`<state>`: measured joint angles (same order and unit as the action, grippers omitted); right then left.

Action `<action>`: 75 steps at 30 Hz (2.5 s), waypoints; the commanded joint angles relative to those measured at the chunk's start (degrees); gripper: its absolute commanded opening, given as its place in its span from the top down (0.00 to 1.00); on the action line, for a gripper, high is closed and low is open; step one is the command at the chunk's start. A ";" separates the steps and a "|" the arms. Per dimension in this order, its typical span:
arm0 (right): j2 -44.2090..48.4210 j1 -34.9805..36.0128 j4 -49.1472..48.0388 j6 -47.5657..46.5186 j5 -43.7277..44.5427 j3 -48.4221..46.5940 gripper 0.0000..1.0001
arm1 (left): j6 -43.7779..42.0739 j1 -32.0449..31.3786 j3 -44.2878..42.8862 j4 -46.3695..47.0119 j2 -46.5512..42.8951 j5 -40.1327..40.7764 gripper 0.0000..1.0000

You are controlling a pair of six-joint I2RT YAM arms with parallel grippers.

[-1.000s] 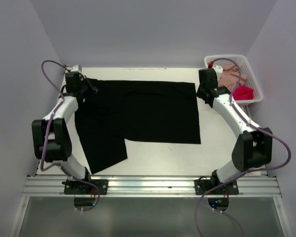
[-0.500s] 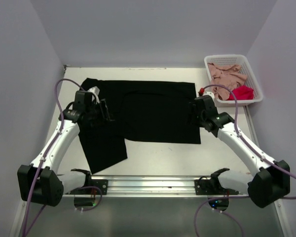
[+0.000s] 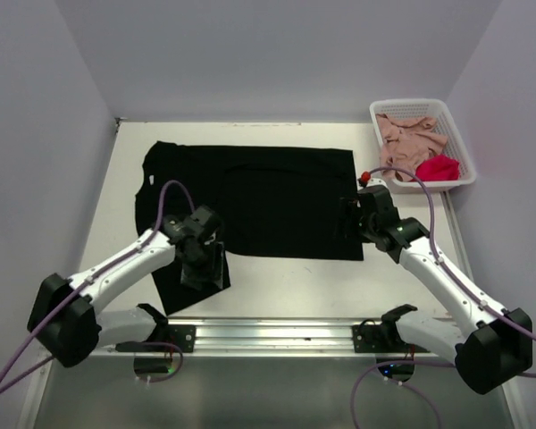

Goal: Fold and stack the t-shirts
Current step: Grap the side of the flattened tshirt closest away from the robot with both arms

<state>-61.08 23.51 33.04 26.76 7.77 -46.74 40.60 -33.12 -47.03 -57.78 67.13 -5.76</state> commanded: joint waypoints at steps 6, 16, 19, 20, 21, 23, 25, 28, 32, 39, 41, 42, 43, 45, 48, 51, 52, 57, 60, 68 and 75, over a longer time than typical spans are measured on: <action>3.77 -0.04 -1.66 0.31 -2.94 2.62 0.24 | 1.95 -8.53 -3.16 -3.65 10.73 10.74 0.41; 2.11 -0.13 -2.01 -0.22 -1.89 3.06 0.24 | -5.35 -8.54 -1.05 2.04 19.17 18.06 0.42; 0.70 -0.04 -2.36 0.13 0.04 3.41 0.24 | -7.64 -8.54 -0.26 4.94 22.33 16.92 0.43; -0.61 -0.13 -3.58 0.39 0.84 3.85 0.25 | -8.16 -8.54 -0.17 5.57 22.86 16.40 0.44; -1.75 -0.13 -4.29 0.74 1.54 4.37 0.28 | -8.78 -8.54 -0.17 6.09 23.74 16.13 0.44; -5.60 -0.04 -6.83 1.45 2.77 5.43 0.34 | -9.31 -8.54 -0.17 7.59 23.92 15.87 0.44; -8.25 -0.04 -8.07 2.67 3.65 5.78 0.54 | -9.49 -8.54 -0.26 8.55 23.75 15.34 0.44; -13.35 -0.04 -11.15 3.47 4.18 5.61 0.80 | -9.92 -8.54 0.35 9.26 22.61 14.46 0.44; -15.03 -0.13 -12.21 4.08 4.62 5.34 0.80 | -10.71 -8.54 0.97 8.82 21.46 13.94 0.44; -15.38 -0.13 -12.38 3.91 5.06 5.43 0.79 | -11.51 -8.54 1.32 9.09 22.08 10.60 0.38; -15.39 -0.04 -12.65 3.82 5.15 5.70 0.79 | -10.98 -8.62 0.71 8.83 20.68 8.93 0.37; -15.39 -0.04 -12.56 3.65 5.50 5.78 0.79 | -10.81 -8.62 0.36 7.87 20.06 8.58 0.37; -15.30 -0.04 -12.56 3.65 5.59 5.87 0.79 | -10.63 -8.71 0.09 7.33 19.36 7.96 0.37; -14.95 -0.13 -12.38 3.38 5.94 6.05 0.78 | -10.28 -8.71 -0.87 5.32 17.42 6.12 0.37; -14.60 -0.13 -12.38 3.29 6.20 6.31 0.78 | -10.19 -8.71 -2.80 1.64 15.14 4.09 0.36; -14.42 -0.04 -12.91 3.29 6.73 7.01 0.78 | -10.19 -8.80 -4.91 -1.18 12.85 3.65 0.36; -14.42 -0.04 -13.00 3.38 6.73 7.10 0.78 | -10.36 -8.80 -5.01 -1.72 12.50 3.65 0.36; -15.03 -0.13 -13.53 3.47 6.03 7.37 0.78 | -11.33 -8.80 -0.18 -0.77 11.79 1.72 0.39; -14.42 -0.13 -13.09 3.47 6.55 7.19 0.79 | -11.86 -8.89 2.20 0.03 12.05 1.80 0.40; -12.84 -0.04 -12.38 4.08 7.08 7.89 0.79 | -13.62 -8.80 3.52 3.02 15.39 0.66 0.40; -9.59 -0.04 -10.54 3.91 9.36 8.86 0.79 | -14.49 -8.80 4.22 5.92 18.64 0.66 0.51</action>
<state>-73.23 23.51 22.15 30.02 14.11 -38.35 27.62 -41.71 -43.03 -54.30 84.95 -4.29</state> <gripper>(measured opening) 0.210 0.504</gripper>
